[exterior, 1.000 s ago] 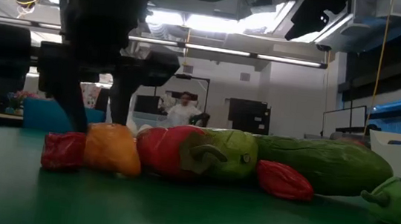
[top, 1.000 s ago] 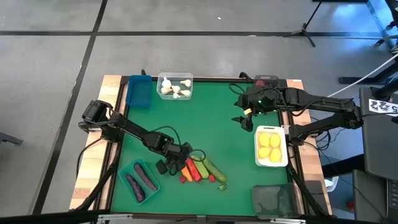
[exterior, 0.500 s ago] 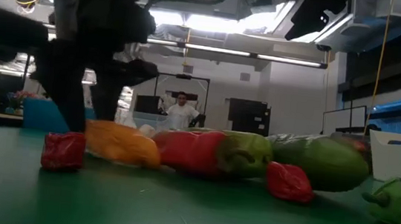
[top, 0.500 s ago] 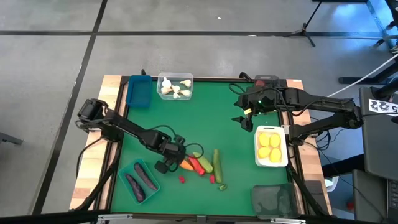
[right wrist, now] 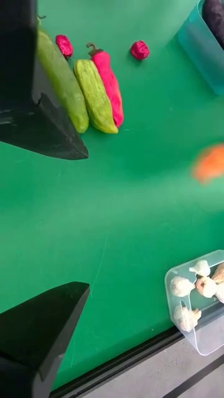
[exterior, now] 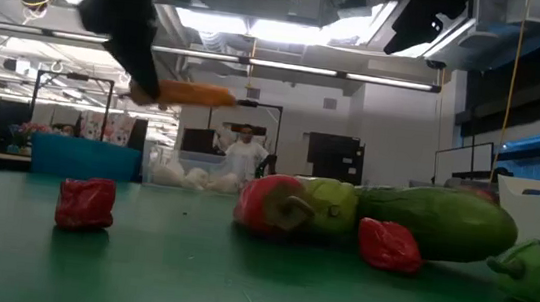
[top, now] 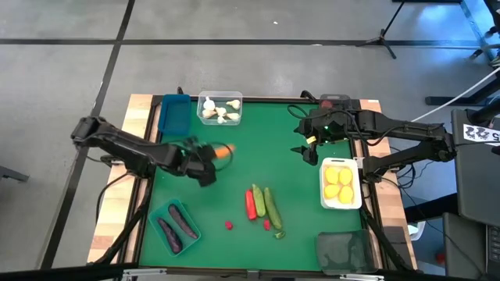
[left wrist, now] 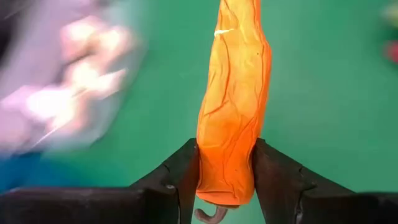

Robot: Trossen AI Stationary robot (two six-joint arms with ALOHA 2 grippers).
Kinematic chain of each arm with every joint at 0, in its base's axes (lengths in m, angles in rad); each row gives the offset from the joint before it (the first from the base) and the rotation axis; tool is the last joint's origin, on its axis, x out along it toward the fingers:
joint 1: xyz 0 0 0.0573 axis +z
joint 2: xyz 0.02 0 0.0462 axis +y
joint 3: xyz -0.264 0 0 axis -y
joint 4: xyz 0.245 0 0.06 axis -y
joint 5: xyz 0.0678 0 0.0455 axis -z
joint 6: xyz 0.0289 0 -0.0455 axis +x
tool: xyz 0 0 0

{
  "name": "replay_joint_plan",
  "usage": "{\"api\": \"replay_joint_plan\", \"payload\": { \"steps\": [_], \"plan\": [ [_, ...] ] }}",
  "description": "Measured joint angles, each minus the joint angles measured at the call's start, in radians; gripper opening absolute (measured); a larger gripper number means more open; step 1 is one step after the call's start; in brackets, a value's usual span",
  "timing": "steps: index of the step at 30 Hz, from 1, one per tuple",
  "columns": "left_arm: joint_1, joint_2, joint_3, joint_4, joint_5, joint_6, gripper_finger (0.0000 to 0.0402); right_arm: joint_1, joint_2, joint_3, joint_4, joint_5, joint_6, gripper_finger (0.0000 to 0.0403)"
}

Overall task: Sort produce into baskets
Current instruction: Put the orange bell pepper into the blue bin

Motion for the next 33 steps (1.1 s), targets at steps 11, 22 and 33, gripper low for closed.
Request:
{"api": "replay_joint_plan", "payload": {
  "steps": [11,22,33],
  "plan": [
    [0.263,-0.113,0.0,-0.367,-0.128,-0.458,0.0129,0.0,0.0,0.0,0.002,0.0,-0.024,0.0335],
    [0.587,-0.113,0.0,-0.364,-0.136,-0.652,0.0129,0.0,0.0,0.0,0.004,0.0,-0.037,0.0335],
    [0.728,-0.09,-0.07,-0.187,-0.145,-0.657,0.0129,0.0,0.0,0.0,0.004,0.0,-0.051,0.0335]
  ]
}}
